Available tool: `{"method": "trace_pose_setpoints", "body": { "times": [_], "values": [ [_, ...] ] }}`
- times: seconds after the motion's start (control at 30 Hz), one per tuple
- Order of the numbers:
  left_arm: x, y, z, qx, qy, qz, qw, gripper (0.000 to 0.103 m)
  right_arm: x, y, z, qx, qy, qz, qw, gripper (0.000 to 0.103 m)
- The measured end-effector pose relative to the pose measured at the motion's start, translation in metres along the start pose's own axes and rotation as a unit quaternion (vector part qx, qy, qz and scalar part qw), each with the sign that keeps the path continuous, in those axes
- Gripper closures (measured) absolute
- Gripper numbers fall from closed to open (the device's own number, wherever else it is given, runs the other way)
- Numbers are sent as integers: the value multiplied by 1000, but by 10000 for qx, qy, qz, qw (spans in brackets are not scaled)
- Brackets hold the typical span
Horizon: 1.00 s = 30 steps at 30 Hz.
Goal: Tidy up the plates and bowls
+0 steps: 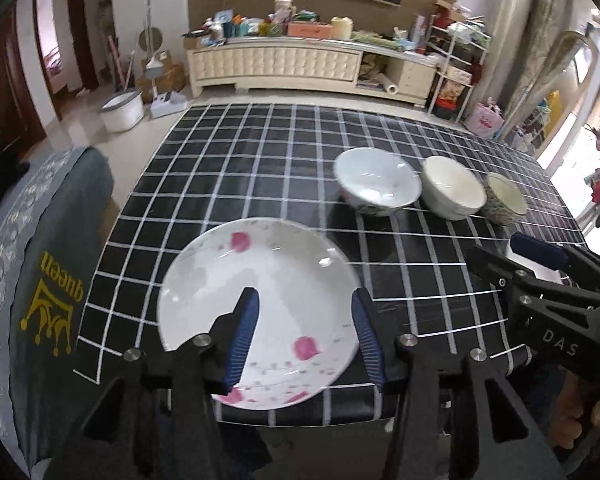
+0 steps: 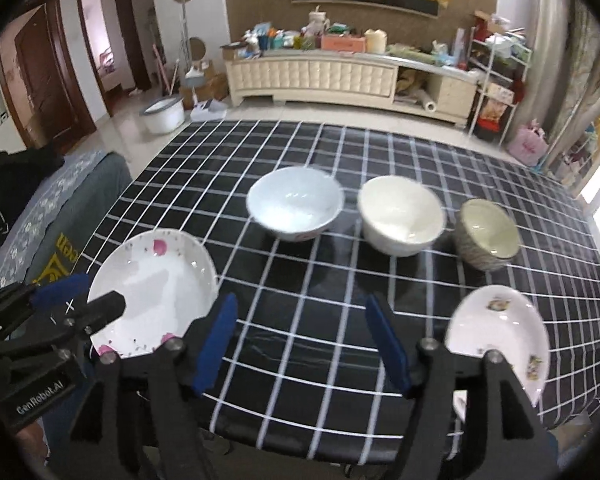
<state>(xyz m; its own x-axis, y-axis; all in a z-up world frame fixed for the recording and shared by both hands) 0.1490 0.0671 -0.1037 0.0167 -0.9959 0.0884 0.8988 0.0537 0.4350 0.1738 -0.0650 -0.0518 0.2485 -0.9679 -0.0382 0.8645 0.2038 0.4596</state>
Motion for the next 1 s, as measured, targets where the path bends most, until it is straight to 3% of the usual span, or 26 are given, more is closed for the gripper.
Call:
{"method": "trace_pose_setpoints", "body": {
  "times": [0.13, 0.6, 1.0],
  "values": [
    [28, 3, 9, 115, -69, -198, 9997, 52, 22, -5, 15, 87, -46, -193, 9998, 29],
    [122, 20, 32, 435, -387, -869, 9945, 52, 99, -21, 55, 275, -376, -736, 9962, 29],
    [196, 34, 17, 320, -660, -1323, 9885, 52, 167, -37, 63, 236, -582, -1160, 9913, 29]
  ]
}}
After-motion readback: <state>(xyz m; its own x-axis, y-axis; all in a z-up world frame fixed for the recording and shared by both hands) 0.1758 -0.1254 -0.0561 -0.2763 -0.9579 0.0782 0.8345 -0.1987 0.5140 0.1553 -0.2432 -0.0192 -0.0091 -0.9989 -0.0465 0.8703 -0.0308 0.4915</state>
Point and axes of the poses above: each gripper's, at about its wrist camera, not at the fingertips, and z roughly against the way its jaws point, x to its right, y to its top, the point moved 3 cm from there along -z, roughly the way its jaws point, and after that the axes turned 10 degrees about -x, right-handed, at the moved point
